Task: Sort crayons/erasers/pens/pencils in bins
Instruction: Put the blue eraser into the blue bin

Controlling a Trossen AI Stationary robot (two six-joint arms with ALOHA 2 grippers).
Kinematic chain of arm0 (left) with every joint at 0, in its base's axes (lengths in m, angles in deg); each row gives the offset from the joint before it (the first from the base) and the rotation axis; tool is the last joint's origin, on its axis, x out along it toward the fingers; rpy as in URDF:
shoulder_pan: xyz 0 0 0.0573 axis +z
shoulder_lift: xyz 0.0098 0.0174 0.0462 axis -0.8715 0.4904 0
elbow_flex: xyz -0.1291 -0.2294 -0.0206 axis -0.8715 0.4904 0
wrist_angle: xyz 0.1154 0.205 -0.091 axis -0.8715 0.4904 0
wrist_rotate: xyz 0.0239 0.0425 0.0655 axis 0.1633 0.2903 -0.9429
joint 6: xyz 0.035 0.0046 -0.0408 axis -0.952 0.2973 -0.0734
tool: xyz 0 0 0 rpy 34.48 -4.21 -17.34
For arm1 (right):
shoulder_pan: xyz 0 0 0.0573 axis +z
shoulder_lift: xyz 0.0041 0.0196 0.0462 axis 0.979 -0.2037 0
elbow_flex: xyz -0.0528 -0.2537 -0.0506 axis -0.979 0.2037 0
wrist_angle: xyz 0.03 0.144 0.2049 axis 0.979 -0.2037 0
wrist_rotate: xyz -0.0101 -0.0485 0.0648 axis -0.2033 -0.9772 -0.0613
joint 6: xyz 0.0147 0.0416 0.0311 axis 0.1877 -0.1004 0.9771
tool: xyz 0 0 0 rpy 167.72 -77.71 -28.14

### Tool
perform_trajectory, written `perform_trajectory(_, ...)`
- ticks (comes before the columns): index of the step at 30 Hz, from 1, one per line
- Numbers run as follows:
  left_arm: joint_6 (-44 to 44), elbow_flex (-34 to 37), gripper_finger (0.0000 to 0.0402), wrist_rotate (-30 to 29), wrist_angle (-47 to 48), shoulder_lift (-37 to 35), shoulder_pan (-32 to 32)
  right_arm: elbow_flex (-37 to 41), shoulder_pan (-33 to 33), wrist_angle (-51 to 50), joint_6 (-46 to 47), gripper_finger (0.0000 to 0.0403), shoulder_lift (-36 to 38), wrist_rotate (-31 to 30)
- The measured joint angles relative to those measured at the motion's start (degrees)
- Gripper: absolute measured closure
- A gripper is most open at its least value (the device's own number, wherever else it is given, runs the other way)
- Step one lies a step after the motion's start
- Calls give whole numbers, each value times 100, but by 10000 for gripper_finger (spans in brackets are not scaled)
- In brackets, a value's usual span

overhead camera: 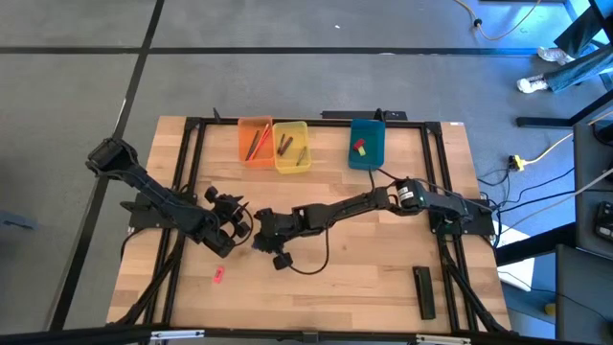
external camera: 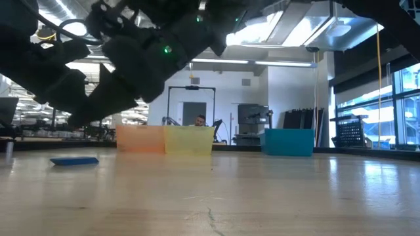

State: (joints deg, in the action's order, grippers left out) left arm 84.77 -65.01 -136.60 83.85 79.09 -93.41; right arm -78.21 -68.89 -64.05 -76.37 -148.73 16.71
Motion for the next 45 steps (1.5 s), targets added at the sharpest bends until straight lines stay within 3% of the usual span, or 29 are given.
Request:
perform_trajectory(2, 2, 0, 292, -7, -4, 0, 0, 39, -80, 52, -2, 309, -12, 266)
perform_trajectory(10, 50, 0, 292, -114, -39, 0, 4, 402, -230, 917, 10, 169, -258, 412)
perform_trajectory(13, 52, 0, 292, -116, -51, 0, 5, 399, -235, 1042, 17, 141, -420, 419)
perform_trajectory(17, 55, 0, 292, -116, -57, 0, 26, 378, -239, 1167, 44, 134, -545, 388)
perform_trajectory(23, 55, 0, 292, -107, -55, -1, 26, 358, -315, 993, 310, 170, -606, 471)
perform_trajectory(35, 59, 0, 292, -76, -55, 0, 24, 369, -573, 938, 1384, 350, -616, 722)
perform_trajectory(45, 58, 0, 292, -12, -55, -1, 24, 395, -532, 1016, 1657, 390, -512, 515)
